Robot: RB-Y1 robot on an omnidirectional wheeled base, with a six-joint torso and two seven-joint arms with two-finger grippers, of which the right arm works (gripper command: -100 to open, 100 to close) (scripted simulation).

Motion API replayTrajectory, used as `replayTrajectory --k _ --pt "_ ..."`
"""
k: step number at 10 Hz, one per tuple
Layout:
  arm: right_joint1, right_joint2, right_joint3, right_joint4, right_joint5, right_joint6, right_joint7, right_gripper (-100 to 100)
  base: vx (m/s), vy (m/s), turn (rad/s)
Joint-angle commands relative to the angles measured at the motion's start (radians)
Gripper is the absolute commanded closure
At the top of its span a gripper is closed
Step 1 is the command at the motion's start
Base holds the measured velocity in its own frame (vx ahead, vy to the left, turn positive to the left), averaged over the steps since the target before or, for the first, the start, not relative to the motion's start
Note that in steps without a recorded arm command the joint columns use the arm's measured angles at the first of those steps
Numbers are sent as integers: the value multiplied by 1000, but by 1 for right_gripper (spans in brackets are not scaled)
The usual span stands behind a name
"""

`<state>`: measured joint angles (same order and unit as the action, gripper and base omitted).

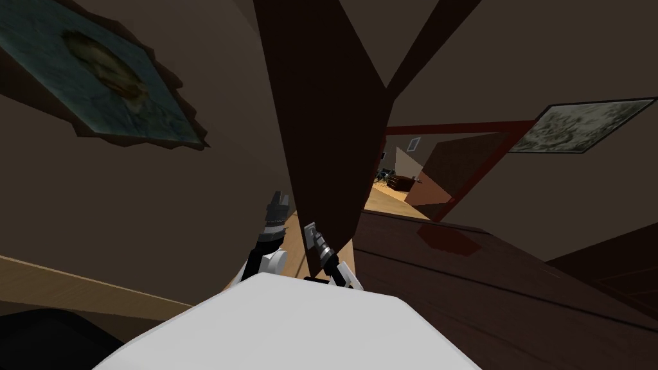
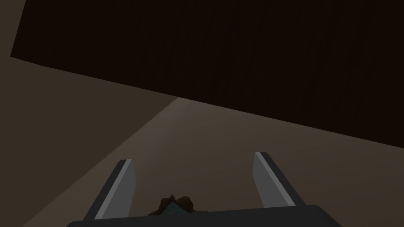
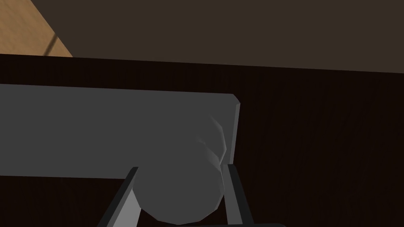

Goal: Push the door open

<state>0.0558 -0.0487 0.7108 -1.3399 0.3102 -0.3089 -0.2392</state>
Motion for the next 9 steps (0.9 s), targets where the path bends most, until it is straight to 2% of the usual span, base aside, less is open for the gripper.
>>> replayTrajectory --k 1,4,6,9 --pt "11 -10 -17 -2 -7 12 10 100 112 201 -164" --pt "32 9 -39 -8 -18 18 36 100 112 237 -177" --pt "47 38 -54 -12 -26 22 53 100 94 212 -160" --pt "60 81 -68 -16 -34 25 70 100 41 157 -102"
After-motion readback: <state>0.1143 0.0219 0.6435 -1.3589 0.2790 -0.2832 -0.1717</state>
